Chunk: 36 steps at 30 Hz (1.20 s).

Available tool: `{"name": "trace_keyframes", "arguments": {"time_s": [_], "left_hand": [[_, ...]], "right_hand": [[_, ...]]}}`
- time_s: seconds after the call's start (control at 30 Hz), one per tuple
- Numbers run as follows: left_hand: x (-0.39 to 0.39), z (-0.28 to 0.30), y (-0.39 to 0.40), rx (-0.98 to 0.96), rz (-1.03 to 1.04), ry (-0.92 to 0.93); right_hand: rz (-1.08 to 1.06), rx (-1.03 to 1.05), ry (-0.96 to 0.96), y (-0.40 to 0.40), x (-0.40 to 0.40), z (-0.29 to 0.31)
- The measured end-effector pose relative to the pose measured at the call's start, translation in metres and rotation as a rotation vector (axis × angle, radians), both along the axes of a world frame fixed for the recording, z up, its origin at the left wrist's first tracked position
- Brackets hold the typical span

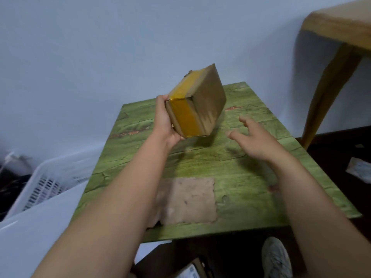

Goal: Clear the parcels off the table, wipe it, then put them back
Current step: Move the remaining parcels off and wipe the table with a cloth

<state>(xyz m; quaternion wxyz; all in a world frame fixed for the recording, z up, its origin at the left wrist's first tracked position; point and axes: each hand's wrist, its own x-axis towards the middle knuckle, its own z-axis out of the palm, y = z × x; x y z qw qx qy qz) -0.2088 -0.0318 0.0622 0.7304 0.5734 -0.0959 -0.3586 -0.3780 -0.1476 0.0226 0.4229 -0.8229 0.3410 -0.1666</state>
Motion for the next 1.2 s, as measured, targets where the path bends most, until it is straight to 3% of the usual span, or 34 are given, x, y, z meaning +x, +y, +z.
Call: {"name": "trace_keyframes", "arguments": {"time_s": [0.27,0.57,0.8,1.03,1.2], "left_hand": [[-0.012,0.009,0.07,-0.038,-0.095,0.007],[-0.011,0.002,0.131,-0.075,-0.125,0.093],[0.0,-0.007,0.156,0.022,-0.007,0.097],[0.007,0.003,0.164,0.082,0.233,-0.13],[0.008,0.014,0.171,0.113,0.278,-0.273]], "right_hand": [[0.02,0.03,-0.1,0.024,-0.008,-0.007],[0.094,0.466,-0.505,0.058,0.011,0.003],[0.131,0.619,-0.58,0.075,0.025,0.002],[0.191,0.647,-0.552,0.086,0.031,-0.003],[0.215,0.711,-0.545,0.091,0.037,-0.005]]}}
